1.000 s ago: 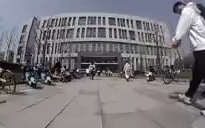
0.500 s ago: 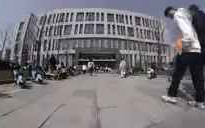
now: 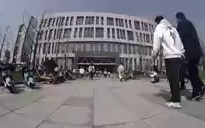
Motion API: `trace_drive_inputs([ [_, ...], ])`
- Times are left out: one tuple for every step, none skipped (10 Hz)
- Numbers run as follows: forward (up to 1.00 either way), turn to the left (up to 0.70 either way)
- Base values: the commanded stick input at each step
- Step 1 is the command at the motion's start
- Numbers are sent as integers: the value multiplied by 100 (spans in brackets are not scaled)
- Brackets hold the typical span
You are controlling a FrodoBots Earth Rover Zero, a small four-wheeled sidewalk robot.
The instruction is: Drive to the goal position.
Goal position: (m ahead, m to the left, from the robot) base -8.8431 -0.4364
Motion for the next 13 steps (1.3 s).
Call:
trace_drive_inputs([
  [100,0],
  [100,0],
  [100,0],
  [100,0],
  [100,0],
  [100,0],
  [100,0],
  [100,0],
  [100,0],
  [98,0],
  [90,0],
  [50,0],
  [10,0],
])
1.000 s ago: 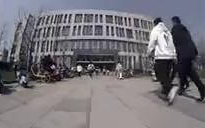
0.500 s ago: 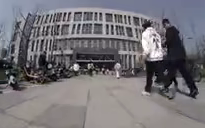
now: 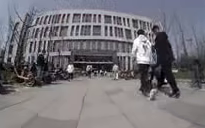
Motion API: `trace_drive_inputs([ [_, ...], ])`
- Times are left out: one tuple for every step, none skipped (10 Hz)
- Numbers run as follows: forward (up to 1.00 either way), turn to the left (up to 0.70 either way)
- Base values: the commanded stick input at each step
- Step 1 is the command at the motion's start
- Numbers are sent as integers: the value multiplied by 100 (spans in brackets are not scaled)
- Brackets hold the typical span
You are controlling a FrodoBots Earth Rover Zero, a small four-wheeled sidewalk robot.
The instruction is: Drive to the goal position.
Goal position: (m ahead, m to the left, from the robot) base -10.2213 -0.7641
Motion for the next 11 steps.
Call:
trace_drive_inputs([
  [0,0],
  [0,0],
  [0,0],
  [0,0],
  [0,0],
  [0,0],
  [0,0],
  [0,0],
  [0,0],
  [0,1],
  [0,21],
])
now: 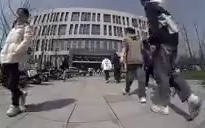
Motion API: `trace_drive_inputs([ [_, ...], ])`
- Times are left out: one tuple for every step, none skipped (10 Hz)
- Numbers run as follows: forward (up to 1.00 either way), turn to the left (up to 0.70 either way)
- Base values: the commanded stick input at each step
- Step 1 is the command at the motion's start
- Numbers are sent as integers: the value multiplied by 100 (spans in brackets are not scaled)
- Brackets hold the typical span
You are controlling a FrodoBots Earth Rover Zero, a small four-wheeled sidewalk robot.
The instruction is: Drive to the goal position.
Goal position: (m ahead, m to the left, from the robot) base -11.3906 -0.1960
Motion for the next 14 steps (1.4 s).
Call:
trace_drive_inputs([
  [0,33],
  [0,34],
  [0,71],
  [0,100],
  [0,100],
  [0,100],
  [0,100],
  [0,100],
  [0,100],
  [0,100],
  [0,100],
  [0,100],
  [0,100],
  [0,100],
])
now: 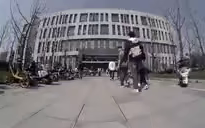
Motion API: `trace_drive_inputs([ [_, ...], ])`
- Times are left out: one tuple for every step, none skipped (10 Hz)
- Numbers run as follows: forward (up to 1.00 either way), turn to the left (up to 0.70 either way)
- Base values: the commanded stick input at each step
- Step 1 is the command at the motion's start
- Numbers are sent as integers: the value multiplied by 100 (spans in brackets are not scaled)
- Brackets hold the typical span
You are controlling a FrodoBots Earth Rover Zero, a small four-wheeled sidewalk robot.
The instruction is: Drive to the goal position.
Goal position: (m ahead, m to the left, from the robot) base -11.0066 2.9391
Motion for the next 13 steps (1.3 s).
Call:
trace_drive_inputs([
  [0,100],
  [0,100],
  [0,100],
  [0,100],
  [0,100],
  [0,100],
  [0,100],
  [0,100],
  [0,100],
  [0,100],
  [0,100],
  [0,100],
  [0,100],
])
